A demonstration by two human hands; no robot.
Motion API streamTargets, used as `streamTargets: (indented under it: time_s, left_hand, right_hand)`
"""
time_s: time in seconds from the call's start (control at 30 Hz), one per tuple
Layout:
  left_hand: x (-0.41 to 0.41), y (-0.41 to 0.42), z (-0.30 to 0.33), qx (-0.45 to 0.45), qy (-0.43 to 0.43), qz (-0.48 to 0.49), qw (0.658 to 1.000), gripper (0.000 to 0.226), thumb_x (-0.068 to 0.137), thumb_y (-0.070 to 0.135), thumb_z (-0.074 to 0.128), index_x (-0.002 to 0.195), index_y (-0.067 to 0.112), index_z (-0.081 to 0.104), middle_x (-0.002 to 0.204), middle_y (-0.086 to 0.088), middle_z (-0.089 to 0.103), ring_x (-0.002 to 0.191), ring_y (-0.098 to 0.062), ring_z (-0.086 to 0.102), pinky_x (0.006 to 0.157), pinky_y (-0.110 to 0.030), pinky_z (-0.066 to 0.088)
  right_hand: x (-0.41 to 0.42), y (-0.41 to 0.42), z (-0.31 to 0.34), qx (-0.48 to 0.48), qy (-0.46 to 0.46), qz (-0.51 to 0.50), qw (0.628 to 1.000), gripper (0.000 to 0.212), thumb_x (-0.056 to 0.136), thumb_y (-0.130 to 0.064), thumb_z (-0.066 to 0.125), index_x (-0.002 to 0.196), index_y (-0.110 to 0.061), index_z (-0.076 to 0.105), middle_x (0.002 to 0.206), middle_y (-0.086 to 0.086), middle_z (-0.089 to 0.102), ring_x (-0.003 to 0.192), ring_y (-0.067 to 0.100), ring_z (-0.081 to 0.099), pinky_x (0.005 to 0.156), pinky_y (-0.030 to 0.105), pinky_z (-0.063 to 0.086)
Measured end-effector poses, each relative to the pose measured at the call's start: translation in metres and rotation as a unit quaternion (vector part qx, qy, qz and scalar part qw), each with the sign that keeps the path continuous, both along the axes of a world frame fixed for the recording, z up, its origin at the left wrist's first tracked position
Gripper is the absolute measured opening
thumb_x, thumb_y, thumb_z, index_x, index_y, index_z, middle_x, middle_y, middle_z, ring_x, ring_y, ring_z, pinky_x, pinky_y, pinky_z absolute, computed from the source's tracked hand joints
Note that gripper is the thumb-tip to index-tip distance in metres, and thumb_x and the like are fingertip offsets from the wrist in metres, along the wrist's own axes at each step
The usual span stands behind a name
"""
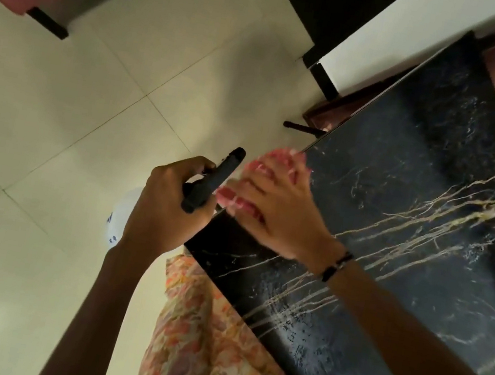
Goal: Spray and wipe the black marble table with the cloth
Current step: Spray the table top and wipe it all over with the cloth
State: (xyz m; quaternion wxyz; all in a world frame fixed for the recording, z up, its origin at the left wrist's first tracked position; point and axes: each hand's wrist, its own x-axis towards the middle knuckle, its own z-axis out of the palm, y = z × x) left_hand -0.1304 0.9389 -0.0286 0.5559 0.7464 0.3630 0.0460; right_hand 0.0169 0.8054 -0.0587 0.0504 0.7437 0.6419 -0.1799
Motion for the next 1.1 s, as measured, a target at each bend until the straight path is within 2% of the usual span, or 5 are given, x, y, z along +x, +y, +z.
streamTargets:
  time_s: [0.17, 0.37, 0.63, 0.83, 1.1]
  left_hand:
    - [-0.025, -0.005, -0.005, -0.013, 0.004, 0.042, 0.999, 0.020, 0.067, 0.014, 0.051, 0.083, 0.024, 0.058, 0.055, 0.017, 0.053, 0.046, -0.014, 0.043, 0.049, -0.023, 0.035]
    - [-0.051, -0.011, -0.003, -0.001, 0.002, 0.088, 0.996, 0.020, 0.066, 0.009, 0.050, 0.082, 0.015, 0.059, 0.071, -0.016, 0.060, 0.051, -0.025, 0.038, 0.051, -0.036, 0.034]
    - [-0.083, -0.025, -0.009, -0.008, 0.027, 0.101, 0.994, 0.020, 0.066, 0.009, 0.050, 0.080, 0.020, 0.060, 0.072, -0.013, 0.061, 0.052, -0.023, 0.044, 0.049, -0.033, 0.039]
    - [-0.096, -0.045, -0.003, 0.003, -0.003, 0.130, 0.991, 0.020, 0.066, 0.006, 0.049, 0.079, 0.019, 0.058, 0.068, -0.010, 0.056, 0.050, -0.019, 0.037, 0.050, -0.024, 0.030]
    - [-0.121, -0.091, -0.008, 0.023, -0.003, 0.171, 0.985, 0.016, 0.066, 0.003, 0.049, 0.076, 0.012, 0.059, 0.054, 0.006, 0.047, 0.046, -0.013, 0.029, 0.047, -0.022, 0.024]
  right_hand:
    - [0.048, 0.000, 0.000, -0.027, -0.083, -0.103, 0.991, 0.044, 0.093, -0.050, 0.034, 0.121, -0.026, 0.057, 0.122, 0.003, 0.061, 0.127, 0.037, 0.044, 0.105, 0.073, 0.017]
    - [-0.066, 0.000, -0.009, 0.030, -0.005, -0.058, 0.998, 0.038, 0.092, -0.048, 0.038, 0.117, -0.028, 0.058, 0.120, 0.001, 0.061, 0.128, 0.035, 0.044, 0.109, 0.067, 0.007]
    - [-0.100, -0.020, -0.014, 0.072, 0.028, 0.043, 0.996, 0.045, 0.092, -0.052, 0.042, 0.131, -0.033, 0.055, 0.136, -0.005, 0.054, 0.137, 0.030, 0.035, 0.116, 0.061, 0.005]
    - [-0.081, -0.010, -0.015, 0.067, -0.035, -0.078, 0.994, 0.042, 0.094, -0.051, 0.034, 0.126, -0.032, 0.055, 0.131, -0.004, 0.056, 0.133, 0.031, 0.038, 0.109, 0.067, 0.012]
    - [-0.106, -0.036, -0.020, 0.120, -0.070, 0.124, 0.983, 0.044, 0.092, -0.043, 0.046, 0.135, -0.035, 0.047, 0.147, 0.000, 0.044, 0.139, 0.036, 0.031, 0.110, 0.066, 0.017]
